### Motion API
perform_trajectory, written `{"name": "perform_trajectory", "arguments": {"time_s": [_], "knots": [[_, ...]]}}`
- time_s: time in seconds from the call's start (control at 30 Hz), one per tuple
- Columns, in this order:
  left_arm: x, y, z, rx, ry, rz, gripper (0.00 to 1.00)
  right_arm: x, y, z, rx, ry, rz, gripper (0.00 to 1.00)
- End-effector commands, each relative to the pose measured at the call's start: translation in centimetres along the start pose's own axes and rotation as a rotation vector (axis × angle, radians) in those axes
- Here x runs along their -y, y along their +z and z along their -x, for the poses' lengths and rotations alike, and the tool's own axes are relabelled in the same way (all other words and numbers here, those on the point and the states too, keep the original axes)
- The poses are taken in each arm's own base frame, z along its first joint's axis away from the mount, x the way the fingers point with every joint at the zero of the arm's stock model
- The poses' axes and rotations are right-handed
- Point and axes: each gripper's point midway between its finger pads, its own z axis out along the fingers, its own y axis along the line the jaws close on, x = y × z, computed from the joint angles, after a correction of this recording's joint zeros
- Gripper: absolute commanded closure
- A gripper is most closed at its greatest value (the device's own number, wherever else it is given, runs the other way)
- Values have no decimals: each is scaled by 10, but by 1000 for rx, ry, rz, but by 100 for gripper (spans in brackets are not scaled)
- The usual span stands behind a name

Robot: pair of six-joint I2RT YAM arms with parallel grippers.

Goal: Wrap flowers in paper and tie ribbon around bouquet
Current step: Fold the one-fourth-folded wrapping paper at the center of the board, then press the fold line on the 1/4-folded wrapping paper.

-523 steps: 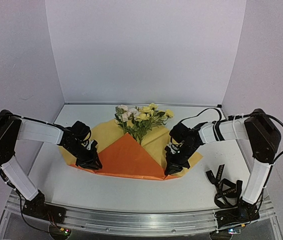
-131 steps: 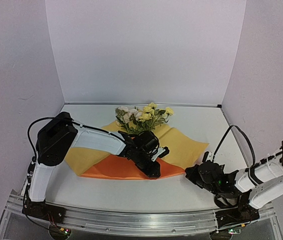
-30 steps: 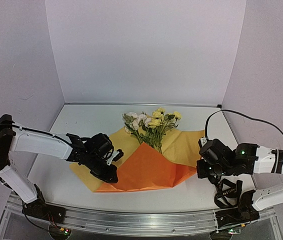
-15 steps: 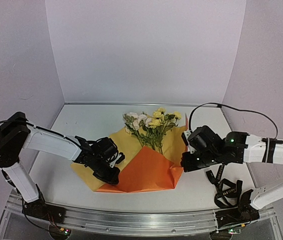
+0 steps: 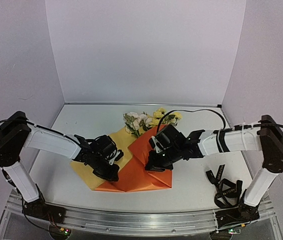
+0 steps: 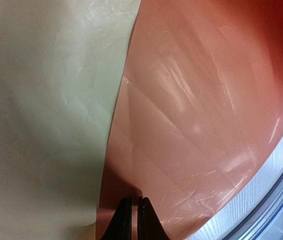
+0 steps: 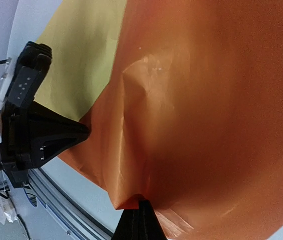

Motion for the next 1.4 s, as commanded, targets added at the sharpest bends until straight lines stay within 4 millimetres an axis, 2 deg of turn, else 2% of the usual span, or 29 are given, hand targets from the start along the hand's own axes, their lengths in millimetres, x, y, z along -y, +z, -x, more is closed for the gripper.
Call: {"name": "perform_trajectory", "arguments": {"time_s": [0.0,0.13,0.23,0.4,0.47,0.6,0.7,0.77,0.9,1.03,1.37], "knots": [[12,-25,24,69,12,-52,88,-31,13,25,4,77,156,100],[20,-54,49,118,-6,-128,81,-26,23,24,-14,92,148,100],[18,-76,74,167,-62,-203,73,-22,29,22,-25,91,141,100],[27,-89,106,179,-126,-382,58,-25,34,21,-35,74,165,100],[28,-88,114,170,-150,-428,54,-26,34,20,-35,57,176,98],[32,-81,120,148,-200,-488,49,-28,32,17,-46,33,193,74],[36,-77,122,134,-228,-530,47,-26,28,15,-43,17,197,62],[36,-73,122,127,-249,-544,45,-26,22,18,-18,4,206,58],[38,-67,128,129,-259,-567,43,-18,15,17,-3,5,201,61],[37,-51,130,105,-271,-570,44,-15,9,14,8,12,202,68],[54,-31,138,79,-245,-593,44,-4,-9,5,38,-4,180,69]]}}
